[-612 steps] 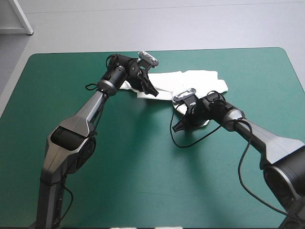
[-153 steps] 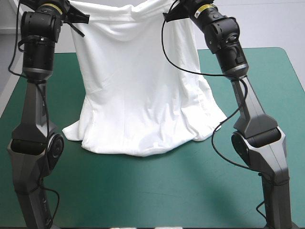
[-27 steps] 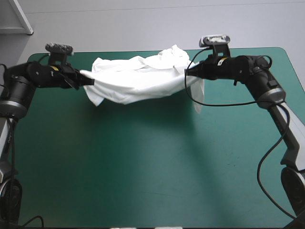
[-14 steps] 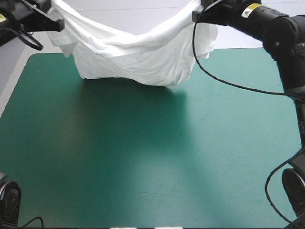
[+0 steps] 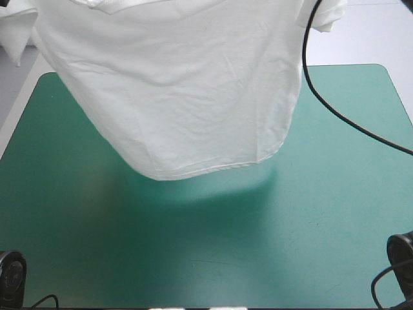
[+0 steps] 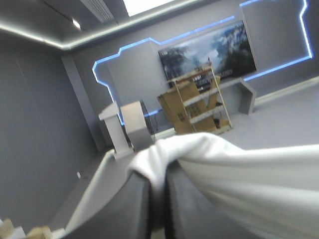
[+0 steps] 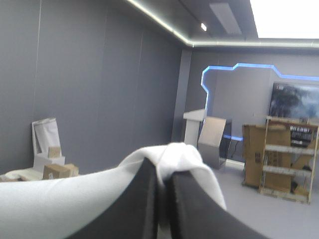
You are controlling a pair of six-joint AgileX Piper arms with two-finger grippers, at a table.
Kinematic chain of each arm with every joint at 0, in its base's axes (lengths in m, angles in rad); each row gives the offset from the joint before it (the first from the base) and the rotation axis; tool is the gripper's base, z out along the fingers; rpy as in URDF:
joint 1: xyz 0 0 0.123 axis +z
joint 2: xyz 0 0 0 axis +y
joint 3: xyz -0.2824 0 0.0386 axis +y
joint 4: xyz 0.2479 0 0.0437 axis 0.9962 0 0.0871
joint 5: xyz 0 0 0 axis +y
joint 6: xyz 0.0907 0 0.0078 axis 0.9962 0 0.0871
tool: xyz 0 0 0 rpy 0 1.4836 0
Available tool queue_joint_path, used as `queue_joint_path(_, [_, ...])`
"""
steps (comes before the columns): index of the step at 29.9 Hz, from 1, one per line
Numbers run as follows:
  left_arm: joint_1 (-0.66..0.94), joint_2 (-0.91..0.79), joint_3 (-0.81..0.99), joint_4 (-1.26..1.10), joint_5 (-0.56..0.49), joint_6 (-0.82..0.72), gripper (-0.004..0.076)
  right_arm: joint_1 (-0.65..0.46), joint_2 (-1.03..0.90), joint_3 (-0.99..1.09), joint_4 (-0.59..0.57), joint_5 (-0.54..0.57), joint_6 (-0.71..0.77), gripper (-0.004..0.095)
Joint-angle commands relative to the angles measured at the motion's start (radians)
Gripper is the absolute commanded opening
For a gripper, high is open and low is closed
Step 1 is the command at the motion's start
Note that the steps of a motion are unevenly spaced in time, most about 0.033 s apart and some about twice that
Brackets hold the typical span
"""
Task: Fold the cloth
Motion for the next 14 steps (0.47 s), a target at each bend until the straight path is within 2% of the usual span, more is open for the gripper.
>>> queue_joint_path(1, [0.0, -0.063, -0.065, 0.003, -0.114, 0.027, 0.0019, -0.001, -0.07, -0.074, 0.004, -0.083, -0.048, -0.0017])
queue_joint_path(9, [0.0, -0.12, -0.087, -0.029, -0.11, 0.072, 0.0019, -0.001, -0.131, -0.089, 0.019, -0.08, -0.08, -0.0017])
queue_joint_path(14, [0.0, -0.088, -0.062, -0.033, -0.055, 0.074, 0.0019, -0.001, -0.104, -0.076, 0.022, -0.078, -0.08, -0.0017])
